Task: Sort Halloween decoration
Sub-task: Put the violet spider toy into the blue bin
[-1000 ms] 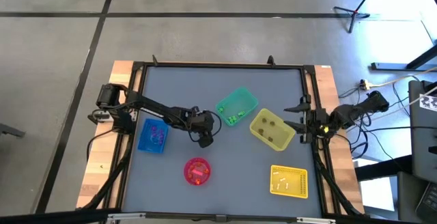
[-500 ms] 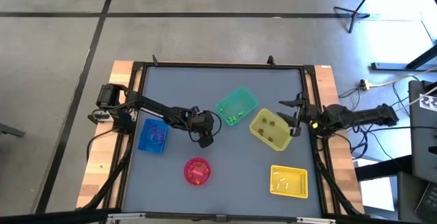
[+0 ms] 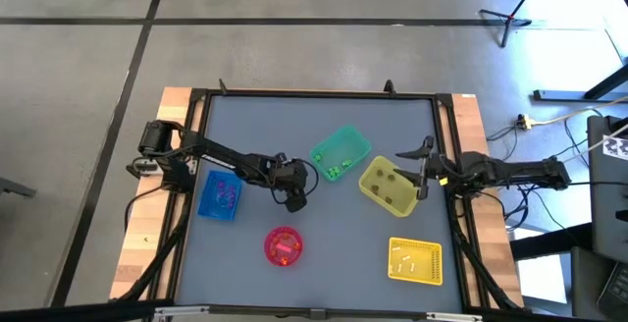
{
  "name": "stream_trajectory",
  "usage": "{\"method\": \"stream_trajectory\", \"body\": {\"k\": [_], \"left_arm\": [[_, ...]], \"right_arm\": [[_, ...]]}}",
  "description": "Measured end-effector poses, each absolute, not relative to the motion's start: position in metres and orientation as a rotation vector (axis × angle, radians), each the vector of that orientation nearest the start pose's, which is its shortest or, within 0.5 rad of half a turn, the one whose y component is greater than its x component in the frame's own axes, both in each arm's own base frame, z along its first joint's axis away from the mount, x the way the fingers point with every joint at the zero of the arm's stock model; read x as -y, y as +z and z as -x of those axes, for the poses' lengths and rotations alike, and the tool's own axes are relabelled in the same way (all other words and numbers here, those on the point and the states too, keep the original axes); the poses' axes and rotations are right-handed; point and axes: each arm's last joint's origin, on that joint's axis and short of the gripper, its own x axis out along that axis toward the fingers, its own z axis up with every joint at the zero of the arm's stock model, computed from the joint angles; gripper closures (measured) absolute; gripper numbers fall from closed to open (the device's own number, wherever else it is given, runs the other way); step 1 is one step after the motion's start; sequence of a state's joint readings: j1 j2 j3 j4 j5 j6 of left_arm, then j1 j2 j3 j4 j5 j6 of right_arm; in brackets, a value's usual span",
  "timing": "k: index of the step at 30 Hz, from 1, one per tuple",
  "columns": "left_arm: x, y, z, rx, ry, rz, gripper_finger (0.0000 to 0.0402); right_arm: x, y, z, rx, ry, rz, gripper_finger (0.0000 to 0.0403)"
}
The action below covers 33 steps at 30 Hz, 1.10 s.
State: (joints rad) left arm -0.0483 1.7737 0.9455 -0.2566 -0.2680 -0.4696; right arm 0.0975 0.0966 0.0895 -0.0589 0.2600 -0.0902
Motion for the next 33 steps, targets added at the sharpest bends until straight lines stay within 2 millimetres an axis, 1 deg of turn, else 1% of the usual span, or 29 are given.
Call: {"method": "stream_trajectory", "body": {"k": [7, 16, 20, 28, 33], "left_arm": [[0.008, 0.138, -0.328, -0.993, 0.457, 0.277, 0.0182], [0.009, 0.137, -0.328, -0.995, 0.457, 0.331, 0.0182], [0.009, 0.135, -0.328, -1.004, 0.461, 0.332, 0.0182], [0.009, 0.123, -0.328, -1.047, 0.475, 0.318, 0.0182], [0.009, 0.122, -0.328, -1.06, 0.479, 0.314, 0.0182]], "right_arm": [[-0.001, 0.18, -0.091, -0.066, -0.159, 0.122, 0.0189], [-0.002, 0.173, -0.092, -0.1, -0.133, 0.122, 0.0189], [-0.003, 0.173, -0.092, -0.1, -0.11, 0.121, 0.0189], [-0.003, 0.172, -0.092, -0.105, -0.102, 0.122, 0.0189], [-0.003, 0.172, -0.092, -0.11, -0.095, 0.119, 0.0189]]}}
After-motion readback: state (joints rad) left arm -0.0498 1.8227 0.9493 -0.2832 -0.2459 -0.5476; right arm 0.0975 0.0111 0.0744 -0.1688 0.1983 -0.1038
